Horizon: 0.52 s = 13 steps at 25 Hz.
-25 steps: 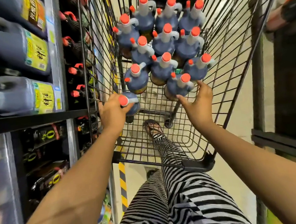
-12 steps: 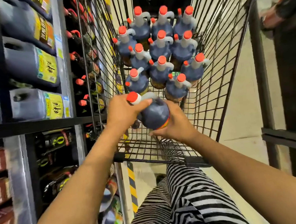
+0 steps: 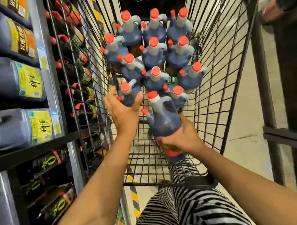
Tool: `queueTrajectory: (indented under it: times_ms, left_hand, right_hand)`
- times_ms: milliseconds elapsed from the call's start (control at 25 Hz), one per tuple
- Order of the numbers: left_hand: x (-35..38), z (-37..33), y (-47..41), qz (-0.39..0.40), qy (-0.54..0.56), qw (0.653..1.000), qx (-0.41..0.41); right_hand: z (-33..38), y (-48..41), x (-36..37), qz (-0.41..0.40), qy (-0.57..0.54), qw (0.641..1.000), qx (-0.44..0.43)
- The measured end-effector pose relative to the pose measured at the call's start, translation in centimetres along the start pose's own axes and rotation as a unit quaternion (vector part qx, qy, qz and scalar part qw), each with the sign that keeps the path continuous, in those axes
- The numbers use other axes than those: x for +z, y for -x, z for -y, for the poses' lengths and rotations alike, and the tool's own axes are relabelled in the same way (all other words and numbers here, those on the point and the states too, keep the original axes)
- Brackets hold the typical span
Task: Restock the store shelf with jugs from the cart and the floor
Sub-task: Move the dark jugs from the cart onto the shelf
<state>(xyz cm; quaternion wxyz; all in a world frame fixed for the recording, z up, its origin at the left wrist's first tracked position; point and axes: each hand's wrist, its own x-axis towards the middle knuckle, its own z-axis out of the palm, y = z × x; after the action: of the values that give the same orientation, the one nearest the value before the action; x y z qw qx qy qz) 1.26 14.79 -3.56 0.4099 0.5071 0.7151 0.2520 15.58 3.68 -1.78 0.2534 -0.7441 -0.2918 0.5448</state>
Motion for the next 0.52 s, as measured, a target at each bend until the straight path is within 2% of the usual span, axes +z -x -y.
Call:
queueTrajectory:
  times_ms: [80, 200, 320, 520]
  left_hand:
    - [0.9, 1.6, -1.2, -0.007, 0.031, 0.998, -0.057]
    - [2.1, 4.2, -4.0, 0.050, 0.064, 0.990, -0.113]
    - [3.5, 6.8, -6.0, 0.068, 0.068, 0.991, -0.095]
    - [4.5, 10.3, -7.0, 0.085, 0.006, 0.992, -0.095]
  right_hand:
    - [-0.3, 0.0, -0.2, 0.003, -0.004, 1.000, 0.019]
    - [-0.6, -0.9, -0.5, 0.004, -0.008, 0.999, 0.045]
    - [-1.3, -1.7, -0.9, -0.015, 0.003, 0.998, 0.059]
    - [-2.4, -2.7, -0.2, -0.011, 0.021, 0.997, 0.074]
